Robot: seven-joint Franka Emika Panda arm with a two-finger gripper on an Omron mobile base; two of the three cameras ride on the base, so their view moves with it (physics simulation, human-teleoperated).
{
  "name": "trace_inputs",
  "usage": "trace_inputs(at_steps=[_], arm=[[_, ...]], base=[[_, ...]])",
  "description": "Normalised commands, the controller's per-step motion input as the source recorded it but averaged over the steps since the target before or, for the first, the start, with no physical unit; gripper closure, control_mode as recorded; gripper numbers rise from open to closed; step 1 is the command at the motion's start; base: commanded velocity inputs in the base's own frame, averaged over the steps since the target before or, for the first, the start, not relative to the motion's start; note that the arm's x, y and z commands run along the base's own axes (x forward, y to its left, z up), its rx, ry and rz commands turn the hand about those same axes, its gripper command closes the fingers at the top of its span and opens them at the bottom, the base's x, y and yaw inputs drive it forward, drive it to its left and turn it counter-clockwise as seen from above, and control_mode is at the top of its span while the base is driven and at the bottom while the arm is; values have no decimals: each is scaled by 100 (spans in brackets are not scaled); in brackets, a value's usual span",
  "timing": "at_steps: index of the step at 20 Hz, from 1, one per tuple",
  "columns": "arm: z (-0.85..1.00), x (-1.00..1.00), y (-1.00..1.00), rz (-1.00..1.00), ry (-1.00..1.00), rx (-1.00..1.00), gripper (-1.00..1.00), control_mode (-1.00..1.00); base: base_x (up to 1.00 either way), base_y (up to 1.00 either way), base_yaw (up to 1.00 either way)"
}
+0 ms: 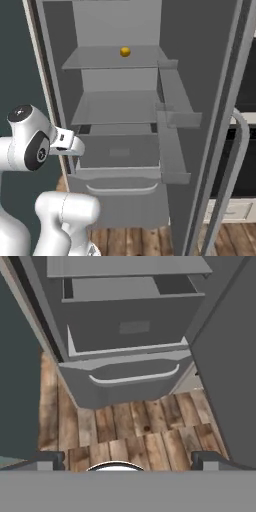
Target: Place one lemon and one steak in each tupperware on the nearby counter, to pack two identical lunches.
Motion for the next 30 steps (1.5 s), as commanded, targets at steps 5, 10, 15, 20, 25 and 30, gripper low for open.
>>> trace_inputs(at_steps=[5,10,15,20,25,30], arm=[[0,0,0,0,0,0,-100,100],[0,0,0,0,0,0,-100,100],[0,0,0,0,0,0,-100,100],[3,0,-2,-1,-2,0,-100,-100],[33,0,-5,-3,-18,0,-100,-100],[63,0,0,-2,-26,0,-100,-100]], base=[[85,-14,-4],[73,-24,-4],[54,-20,-5],[22,-6,-4],[0,0,0],[0,0,0]])
